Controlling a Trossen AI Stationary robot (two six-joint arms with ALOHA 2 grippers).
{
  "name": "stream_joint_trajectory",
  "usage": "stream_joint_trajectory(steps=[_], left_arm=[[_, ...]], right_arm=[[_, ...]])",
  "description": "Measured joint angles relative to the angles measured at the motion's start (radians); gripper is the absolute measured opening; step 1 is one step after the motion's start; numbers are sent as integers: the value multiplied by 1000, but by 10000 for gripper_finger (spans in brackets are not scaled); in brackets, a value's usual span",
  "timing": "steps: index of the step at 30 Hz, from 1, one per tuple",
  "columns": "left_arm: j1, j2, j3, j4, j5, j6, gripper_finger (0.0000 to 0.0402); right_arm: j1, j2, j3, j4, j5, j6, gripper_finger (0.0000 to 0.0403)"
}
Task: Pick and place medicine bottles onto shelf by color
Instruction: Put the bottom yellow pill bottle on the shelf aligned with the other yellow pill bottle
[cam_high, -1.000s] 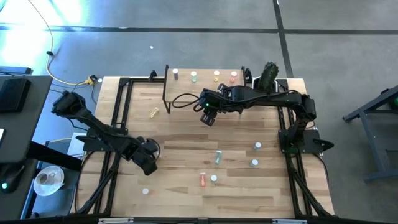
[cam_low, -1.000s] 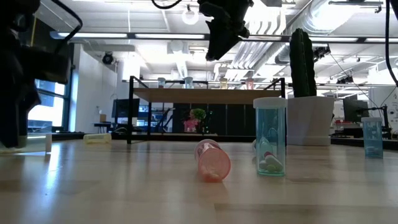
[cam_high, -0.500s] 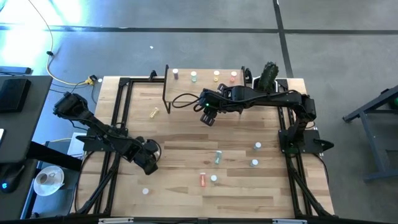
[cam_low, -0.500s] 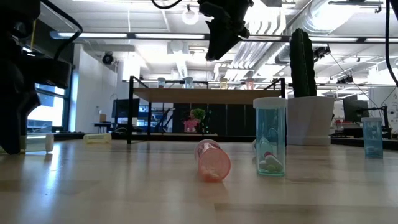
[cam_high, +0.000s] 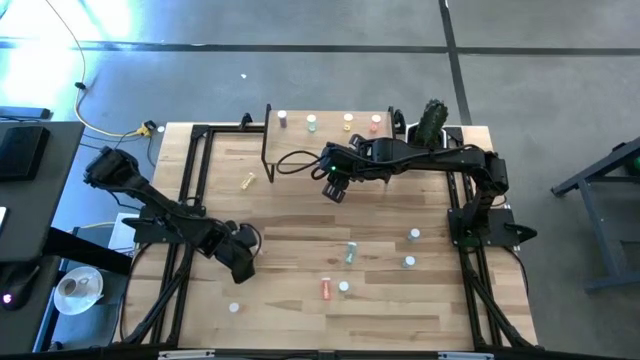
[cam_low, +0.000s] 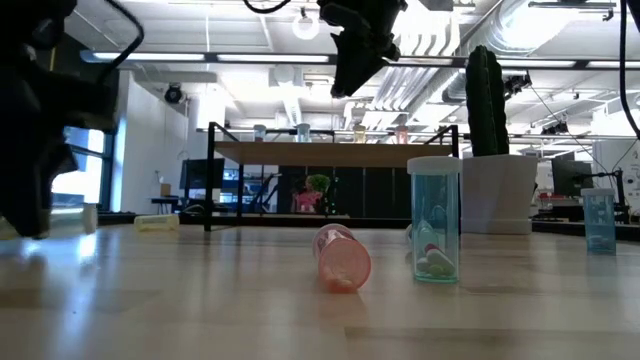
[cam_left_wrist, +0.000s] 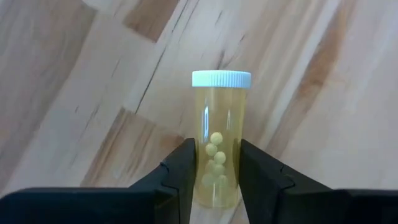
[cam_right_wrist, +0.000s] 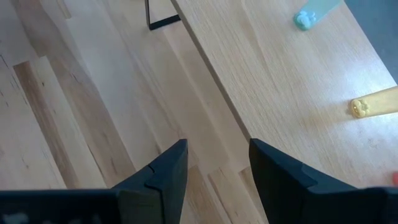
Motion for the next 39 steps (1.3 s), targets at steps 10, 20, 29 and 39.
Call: stream_joint_trajectory(steps=[10,20,29,39], left_arm=[[112,-82,0,33,-14,187,93],[275,-186,1,227,6,451,94],[419,-196,1,439,95,682,94],[536,-196,1,712,160,898,94]], right_arm=[[0,0,0,7,-1,-16,161],[0,0,0,46,-162,-41,161],[0,-1,129,57,-276,-160,161],[-7,-1,193,68,-447,-323,161]])
